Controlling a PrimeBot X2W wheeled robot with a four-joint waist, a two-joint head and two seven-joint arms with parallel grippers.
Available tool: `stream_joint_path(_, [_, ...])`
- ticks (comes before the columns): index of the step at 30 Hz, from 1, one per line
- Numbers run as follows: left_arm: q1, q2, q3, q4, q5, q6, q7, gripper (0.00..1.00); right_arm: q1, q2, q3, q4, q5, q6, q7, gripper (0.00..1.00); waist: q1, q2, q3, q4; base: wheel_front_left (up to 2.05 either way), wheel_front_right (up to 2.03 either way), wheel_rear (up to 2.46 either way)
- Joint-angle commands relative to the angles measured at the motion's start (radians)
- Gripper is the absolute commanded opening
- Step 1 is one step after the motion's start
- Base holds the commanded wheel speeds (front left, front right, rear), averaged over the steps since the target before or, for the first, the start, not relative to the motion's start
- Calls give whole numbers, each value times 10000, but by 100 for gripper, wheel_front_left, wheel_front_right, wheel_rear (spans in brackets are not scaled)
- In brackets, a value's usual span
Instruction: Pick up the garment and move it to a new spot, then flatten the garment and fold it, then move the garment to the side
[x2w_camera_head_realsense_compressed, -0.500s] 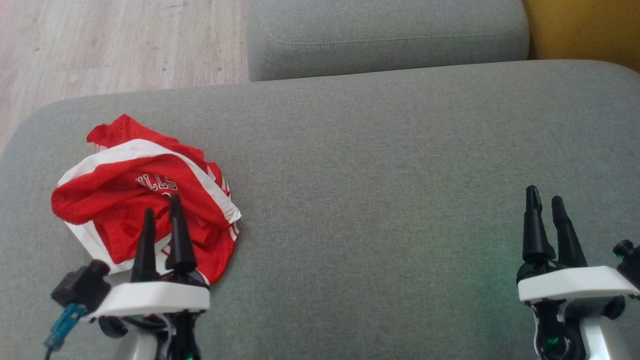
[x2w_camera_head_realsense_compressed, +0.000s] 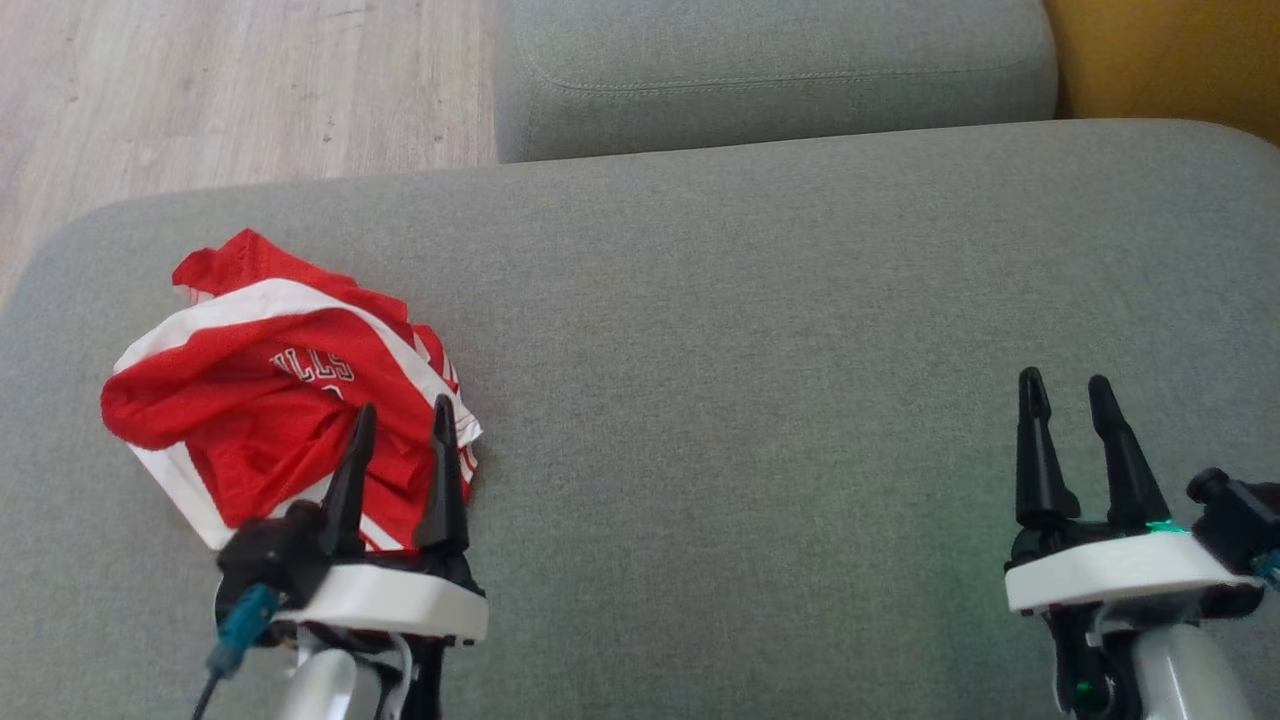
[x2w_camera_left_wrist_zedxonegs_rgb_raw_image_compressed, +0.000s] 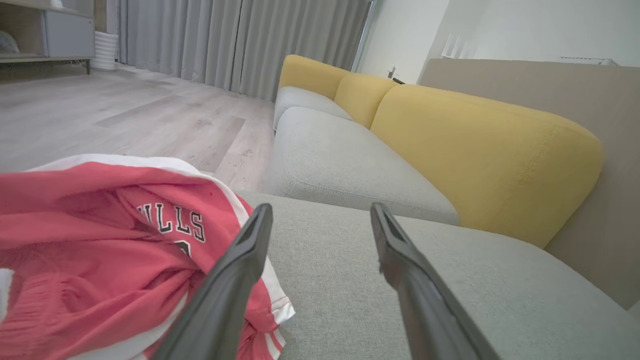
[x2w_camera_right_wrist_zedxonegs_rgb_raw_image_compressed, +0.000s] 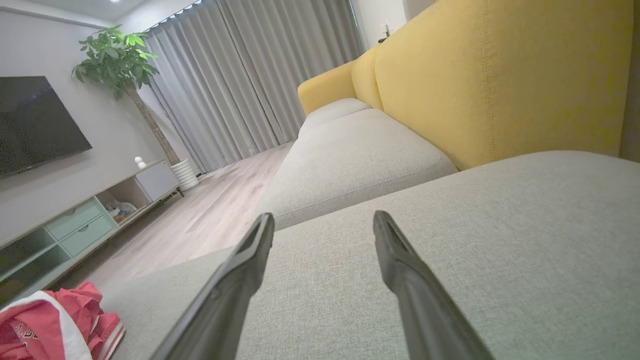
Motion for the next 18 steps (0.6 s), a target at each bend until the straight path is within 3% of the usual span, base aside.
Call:
stream_joint_path(1, [-564, 160, 109, -339, 284, 84, -120, 100, -453, -79, 201, -442, -304, -5, -154, 100, -1, 0, -3, -2, 0, 0, 0])
stream_joint_path(18, [-1211, 963, -1595, 361, 2580, 1233, -618, 100, -451, -90, 410, -630, -3066, -6, -655, 100, -1, 0, 23, 19, 0, 0, 0])
